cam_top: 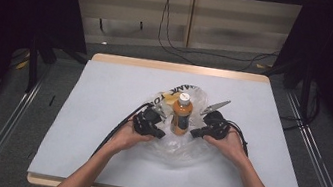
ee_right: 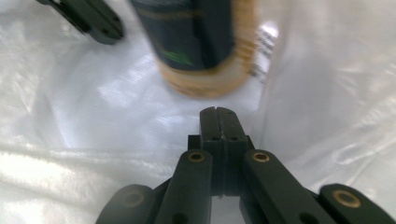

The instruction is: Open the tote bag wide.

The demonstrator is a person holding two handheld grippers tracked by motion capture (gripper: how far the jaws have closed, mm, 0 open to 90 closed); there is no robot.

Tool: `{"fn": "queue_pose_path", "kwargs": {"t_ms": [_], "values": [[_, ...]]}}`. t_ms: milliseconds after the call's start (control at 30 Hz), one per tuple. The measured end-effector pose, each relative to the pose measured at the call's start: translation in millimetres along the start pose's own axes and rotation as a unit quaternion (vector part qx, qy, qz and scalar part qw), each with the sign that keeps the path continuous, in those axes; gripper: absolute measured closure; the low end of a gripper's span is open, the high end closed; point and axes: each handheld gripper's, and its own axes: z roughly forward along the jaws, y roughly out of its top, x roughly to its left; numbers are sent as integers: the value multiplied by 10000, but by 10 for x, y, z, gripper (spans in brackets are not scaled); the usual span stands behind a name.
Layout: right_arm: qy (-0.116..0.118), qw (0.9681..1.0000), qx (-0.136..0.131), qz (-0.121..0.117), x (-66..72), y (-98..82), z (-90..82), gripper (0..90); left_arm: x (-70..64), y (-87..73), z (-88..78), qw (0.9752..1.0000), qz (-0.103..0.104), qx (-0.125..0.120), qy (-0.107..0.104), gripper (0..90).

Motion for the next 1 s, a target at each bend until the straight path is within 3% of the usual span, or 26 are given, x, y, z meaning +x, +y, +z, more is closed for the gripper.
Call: {"fn": "queue_pose_path", "kwargs": {"t_ms": [33, 167, 267, 333, 367, 400, 433, 500, 533, 600, 767, 833, 867, 900, 1000], "values": [[-38, 10000, -11, 6, -14, -9, -13, 900, -10, -23, -4, 9999, -124, -88, -10, 900], [-112, 9999, -1, 42, -79, -88, -95, 900, 33, -103, -78, 9999, -86, 1, 118, 900], [-174, 9997, -81, 146, -149, -204, -188, 900, 112, -190, -119, 9997, -215, -131, 57, 900], [-116, 9995, -179, 241, -196, -279, -236, 900, 95, -220, -123, 9990, -373, -243, 27, 900], [-114, 9994, -186, 279, -207, -304, -256, 900, 94, -229, -129, 9993, -281, -230, 32, 900], [-114, 9993, -216, 284, -209, -320, -263, 900, 63, -244, -124, 9990, -344, -300, -6, 900], [-78, 9992, -260, 290, -208, -339, -269, 900, 65, -255, -138, 9997, -150, -205, -36, 900], [-140, 9996, -165, 191, -181, -350, -291, 900, 20, -265, -143, 9995, -196, -236, -14, 900], [-116, 9996, -171, 167, -170, -359, -298, 900, 26, -266, -156, 9998, -95, -149, 0, 900], [-176, 9997, -123, 154, -159, -387, -331, 900, 12, -274, -160, 9996, -204, -189, 21, 900], [-226, 9994, -204, 169, -134, -386, -324, 900, -3, -266, -131, 9996, -46, -272, -42, 900], [-129, 9992, -344, 142, -108, -365, -310, 900, -43, -253, -132, 9995, 19, -297, -63, 900], [-101, 9991, -381, 146, -85, -349, -310, 900, -71, -249, -134, 9990, -60, -430, -41, 900], [-51, 9990, -424, 137, -65, -334, -306, 900, -63, -242, -170, 9992, 65, -383, -65, 900], [-42, 9981, -617, 65, -12, -296, -318, 900, -88, -249, -225, 9974, -99, -717, -70, 900]]}}
